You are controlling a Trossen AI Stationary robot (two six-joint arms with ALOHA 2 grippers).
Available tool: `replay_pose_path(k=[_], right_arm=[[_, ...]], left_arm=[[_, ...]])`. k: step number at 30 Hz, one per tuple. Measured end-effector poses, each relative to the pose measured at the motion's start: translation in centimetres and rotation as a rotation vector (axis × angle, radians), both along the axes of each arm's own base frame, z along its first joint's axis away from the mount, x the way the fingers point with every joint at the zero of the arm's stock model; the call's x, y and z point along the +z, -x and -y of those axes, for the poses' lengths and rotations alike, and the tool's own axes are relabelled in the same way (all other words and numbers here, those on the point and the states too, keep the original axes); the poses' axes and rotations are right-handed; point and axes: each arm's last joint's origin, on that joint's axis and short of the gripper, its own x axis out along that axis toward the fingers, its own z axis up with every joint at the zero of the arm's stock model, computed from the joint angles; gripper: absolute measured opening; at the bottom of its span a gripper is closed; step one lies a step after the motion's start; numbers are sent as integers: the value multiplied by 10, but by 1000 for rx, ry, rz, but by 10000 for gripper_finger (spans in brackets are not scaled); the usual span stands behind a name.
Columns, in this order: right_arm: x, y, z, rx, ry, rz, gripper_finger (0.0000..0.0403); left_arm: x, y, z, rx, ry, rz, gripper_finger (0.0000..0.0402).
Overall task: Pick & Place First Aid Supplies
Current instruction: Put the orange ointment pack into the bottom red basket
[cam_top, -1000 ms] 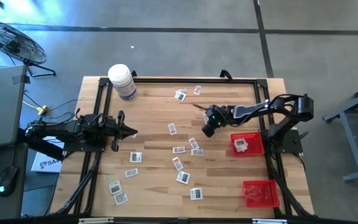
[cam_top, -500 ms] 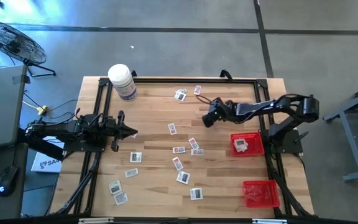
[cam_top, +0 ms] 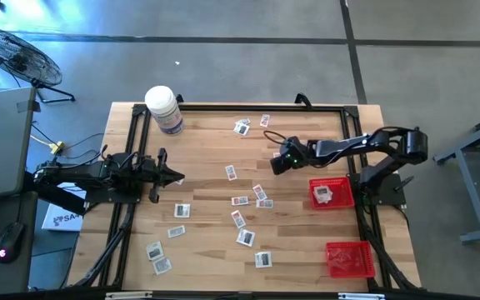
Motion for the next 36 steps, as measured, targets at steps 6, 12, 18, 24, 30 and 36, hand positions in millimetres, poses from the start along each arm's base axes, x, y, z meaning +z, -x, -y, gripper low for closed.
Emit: replay_pose_path(k=[6,12,18,24,30,36], right_arm=[[-14,-6,1,24,-23,-20,119],[-16,-8,2,32,-23,-9,119],[-16,-10,-1,60,-24,1,119],[-18,-7,-2,44,-23,-33,119],[-21,-7,-1,-15,-36,-36,108],[-22,-7,-1,-47,-34,-39,70]], left_arm=[[0,0,0,0,0,0,0],[0,0,0,0,0,0,0],[0,0,0,0,0,0,0],[0,0,0,0,0,-1,0],[0,0,0,0,0,0,0],[0,0,0,0,0,0,0]])
